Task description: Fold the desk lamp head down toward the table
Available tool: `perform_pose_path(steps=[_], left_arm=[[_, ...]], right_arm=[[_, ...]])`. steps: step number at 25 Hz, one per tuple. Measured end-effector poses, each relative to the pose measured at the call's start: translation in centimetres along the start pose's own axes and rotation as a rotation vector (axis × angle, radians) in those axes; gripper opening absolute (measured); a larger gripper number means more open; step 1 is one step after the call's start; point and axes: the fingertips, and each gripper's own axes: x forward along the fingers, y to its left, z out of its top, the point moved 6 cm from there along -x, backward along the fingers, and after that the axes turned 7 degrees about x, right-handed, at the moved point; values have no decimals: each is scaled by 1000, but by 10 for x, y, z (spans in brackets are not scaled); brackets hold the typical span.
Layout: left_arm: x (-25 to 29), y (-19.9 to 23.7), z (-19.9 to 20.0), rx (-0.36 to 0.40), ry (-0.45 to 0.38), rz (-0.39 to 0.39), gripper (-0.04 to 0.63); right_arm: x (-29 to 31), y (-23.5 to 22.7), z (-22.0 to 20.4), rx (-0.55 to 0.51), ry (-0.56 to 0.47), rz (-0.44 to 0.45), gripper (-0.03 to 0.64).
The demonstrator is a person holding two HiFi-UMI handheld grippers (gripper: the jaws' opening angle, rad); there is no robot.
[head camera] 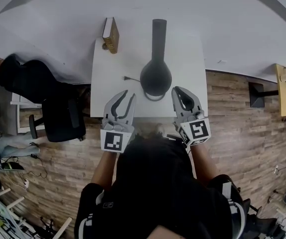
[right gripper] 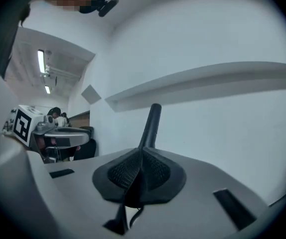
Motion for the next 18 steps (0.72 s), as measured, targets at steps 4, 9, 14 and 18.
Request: perform_pose_path(steps=[4,9,14,18], left_arm=[[-9,-1,27,-108,-75,9,73],[-10,-9,11,-147,-23,-1,25],[-12,-15,1,-161,8,-10,25],[-16,-16,-3,-156,17,-4,25]], right_arm=[[-7,8,20,43,-60,-30,14],[-9,11,17,57,-56,-57,12],[-12,15,8,65,-45,-64,12],[-14,19,5,69,-49,-56,12]])
